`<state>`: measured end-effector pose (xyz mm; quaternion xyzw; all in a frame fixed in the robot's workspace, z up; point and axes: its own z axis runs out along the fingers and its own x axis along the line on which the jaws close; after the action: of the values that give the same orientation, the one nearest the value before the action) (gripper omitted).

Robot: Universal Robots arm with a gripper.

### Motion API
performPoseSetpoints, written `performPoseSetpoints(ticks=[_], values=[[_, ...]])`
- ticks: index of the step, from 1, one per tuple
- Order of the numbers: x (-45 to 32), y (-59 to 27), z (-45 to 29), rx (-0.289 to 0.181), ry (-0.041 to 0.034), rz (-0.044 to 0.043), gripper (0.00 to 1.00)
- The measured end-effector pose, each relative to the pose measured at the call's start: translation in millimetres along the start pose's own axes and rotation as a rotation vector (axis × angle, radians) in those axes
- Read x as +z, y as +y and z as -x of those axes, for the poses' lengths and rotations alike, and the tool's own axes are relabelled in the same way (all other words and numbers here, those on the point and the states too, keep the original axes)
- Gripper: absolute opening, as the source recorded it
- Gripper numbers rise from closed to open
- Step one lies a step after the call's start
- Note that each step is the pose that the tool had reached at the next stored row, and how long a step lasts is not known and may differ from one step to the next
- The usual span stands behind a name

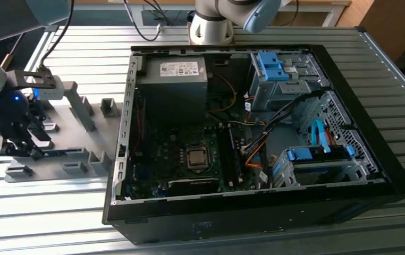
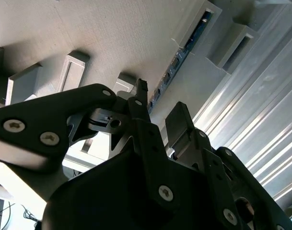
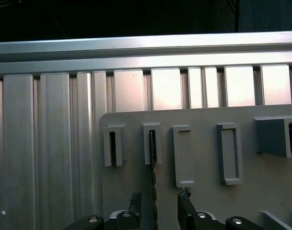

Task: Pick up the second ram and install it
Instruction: 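Pick up the second ram and move it above second insertion slot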

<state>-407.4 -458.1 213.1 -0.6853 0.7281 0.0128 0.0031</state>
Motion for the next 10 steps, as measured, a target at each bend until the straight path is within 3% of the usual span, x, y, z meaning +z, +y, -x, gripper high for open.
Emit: performPoseSetpoints(ticks=[10], values=[[0.7, 0.0, 0.0, 0.0, -0.0001, -0.0003, 0.42]])
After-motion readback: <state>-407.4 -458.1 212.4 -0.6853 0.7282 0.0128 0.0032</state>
